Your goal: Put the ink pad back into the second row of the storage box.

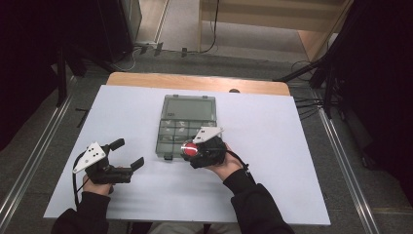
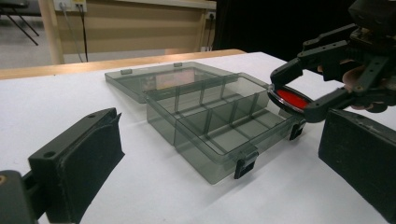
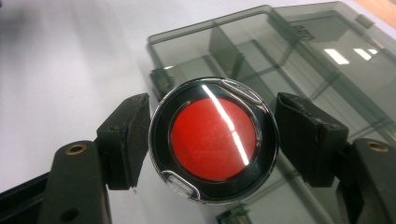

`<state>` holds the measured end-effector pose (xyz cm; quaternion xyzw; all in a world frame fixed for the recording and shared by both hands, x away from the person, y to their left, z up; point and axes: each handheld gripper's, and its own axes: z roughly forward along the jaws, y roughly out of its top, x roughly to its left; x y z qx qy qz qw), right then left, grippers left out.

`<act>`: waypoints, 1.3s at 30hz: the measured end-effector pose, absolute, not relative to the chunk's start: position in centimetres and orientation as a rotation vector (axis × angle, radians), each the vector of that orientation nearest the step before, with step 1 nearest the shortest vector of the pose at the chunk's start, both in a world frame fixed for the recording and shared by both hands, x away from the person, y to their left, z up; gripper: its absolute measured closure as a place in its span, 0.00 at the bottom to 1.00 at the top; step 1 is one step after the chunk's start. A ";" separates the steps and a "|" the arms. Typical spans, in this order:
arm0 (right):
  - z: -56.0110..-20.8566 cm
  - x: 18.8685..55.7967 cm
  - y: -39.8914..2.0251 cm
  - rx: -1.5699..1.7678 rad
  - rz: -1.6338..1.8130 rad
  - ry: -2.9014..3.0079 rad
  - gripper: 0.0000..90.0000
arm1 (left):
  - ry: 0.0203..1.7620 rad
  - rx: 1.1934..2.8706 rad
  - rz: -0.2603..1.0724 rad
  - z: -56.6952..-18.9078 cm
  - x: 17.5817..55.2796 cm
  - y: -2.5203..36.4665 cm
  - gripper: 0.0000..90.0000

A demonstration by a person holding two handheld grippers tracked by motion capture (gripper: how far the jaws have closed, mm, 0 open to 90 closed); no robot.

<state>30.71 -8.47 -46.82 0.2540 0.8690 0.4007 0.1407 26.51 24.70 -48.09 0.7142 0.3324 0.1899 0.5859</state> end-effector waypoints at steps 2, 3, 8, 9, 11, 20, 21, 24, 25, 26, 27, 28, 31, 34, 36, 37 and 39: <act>-46.9 30.9 -8.6 0.744 1.155 2.501 0.34 | 0.775 1.663 0.443 -48.1 26.5 24.7 0.00; -46.9 31.1 -8.7 0.764 1.154 2.489 0.34 | 0.775 1.664 0.442 -48.1 26.5 24.7 0.00; -47.1 31.9 -9.3 0.838 1.141 2.453 0.34 | 0.775 1.665 0.443 -48.1 26.5 24.7 0.00; -47.2 32.0 -9.5 0.853 1.137 2.448 0.34 | 0.775 1.665 0.443 -48.1 26.5 24.7 0.00; -47.3 32.4 -9.8 0.889 1.128 2.433 0.34 | 0.775 1.665 0.443 -48.1 26.5 24.7 0.00; -47.8 33.3 -10.7 1.013 1.165 2.406 0.34 | 0.774 1.669 0.438 -48.1 26.5 24.7 0.00; -47.8 33.3 -10.6 1.010 1.162 2.413 0.34 | 0.775 1.669 0.438 -48.1 26.5 24.7 0.00; -48.0 33.2 -10.2 1.008 1.154 2.437 0.30 | 0.774 1.668 0.442 -48.1 26.5 24.7 0.00; -48.1 33.1 -10.1 1.017 1.141 2.423 0.20 | 0.775 1.665 0.442 -48.1 26.5 24.7 0.00; -48.0 33.1 -9.9 1.030 1.130 2.406 0.13 | 0.775 1.665 0.442 -48.1 26.5 24.7 0.00; -48.0 33.0 -10.0 1.025 1.145 2.403 0.13 | 0.775 1.667 0.442 -48.1 26.5 24.8 0.00; -47.9 33.0 -10.0 1.028 1.159 2.405 0.12 | 0.775 1.667 0.442 -48.1 26.5 24.8 0.00; -47.6 32.7 -10.2 1.023 1.168 2.381 0.00 | 0.775 1.665 0.442 -48.1 26.5 24.8 0.00; -47.3 32.3 -10.7 1.011 1.195 2.353 0.00 | 0.775 1.663 0.442 -48.1 26.5 24.8 0.00; -47.1 32.0 -11.2 1.014 1.218 2.330 0.00 | 0.777 1.661 0.441 -48.1 26.5 24.7 0.00; -47.0 31.9 -11.5 1.010 1.224 2.322 0.00 | 0.777 1.662 0.441 -48.1 26.5 24.7 0.00; -46.8 31.7 -12.0 1.008 1.231 2.303 0.00 | 0.776 1.665 0.444 -48.1 26.5 24.7 0.00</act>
